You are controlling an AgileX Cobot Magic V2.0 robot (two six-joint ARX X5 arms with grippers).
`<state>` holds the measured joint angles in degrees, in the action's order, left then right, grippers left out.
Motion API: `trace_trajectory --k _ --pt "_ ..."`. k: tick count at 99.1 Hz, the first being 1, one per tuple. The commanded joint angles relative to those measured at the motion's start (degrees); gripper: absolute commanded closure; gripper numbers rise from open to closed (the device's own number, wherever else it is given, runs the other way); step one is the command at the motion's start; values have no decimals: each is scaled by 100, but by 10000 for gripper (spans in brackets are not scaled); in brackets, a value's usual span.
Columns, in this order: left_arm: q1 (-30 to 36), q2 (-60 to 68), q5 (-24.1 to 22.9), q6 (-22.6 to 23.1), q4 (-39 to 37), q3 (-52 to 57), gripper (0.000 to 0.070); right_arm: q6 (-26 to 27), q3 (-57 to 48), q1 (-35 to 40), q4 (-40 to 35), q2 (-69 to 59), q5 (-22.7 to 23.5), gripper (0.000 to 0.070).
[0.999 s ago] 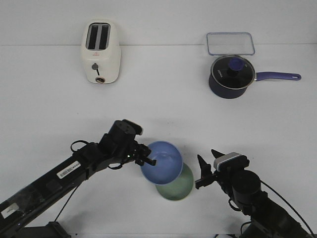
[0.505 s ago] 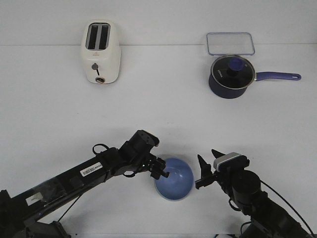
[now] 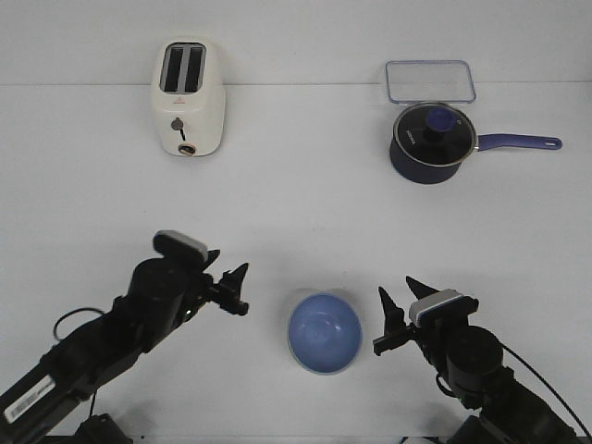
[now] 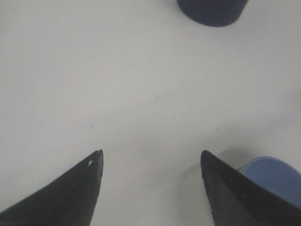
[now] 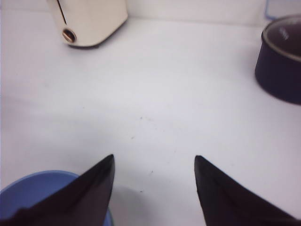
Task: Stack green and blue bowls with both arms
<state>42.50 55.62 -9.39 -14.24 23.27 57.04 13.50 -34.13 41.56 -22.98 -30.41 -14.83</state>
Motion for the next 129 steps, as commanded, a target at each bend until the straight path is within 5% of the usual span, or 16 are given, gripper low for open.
trace_trajectory --k 1,12,15,20,103,117,129 --pt "-55 -485 -140 28 -57 -592 321 -140 -33 50 -42 85 -17 342" --pt "-245 -1303 -205 -146 -328 -1447 400 -140 -33 50 -164 210 0 364" --pt "-286 -1460 -205 -164 -380 -1609 495 -140 -33 48 -188 225 0 444" --pt "-337 -1650 -205 -166 -415 -1799 700 -149 -33 50 -212 223 0 700" --pt "-404 -2326 -199 -76 -1176 -1895 685 -98 -33 48 -258 122 -22 687" --pt "-929 -2732 -173 1073 -1294 -2098 685 -98 -33 48 -258 122 -22 687" --pt "-2063 -3359 -55 1453 -1910 -2914 685 -98 -33 48 -258 122 -22 687"
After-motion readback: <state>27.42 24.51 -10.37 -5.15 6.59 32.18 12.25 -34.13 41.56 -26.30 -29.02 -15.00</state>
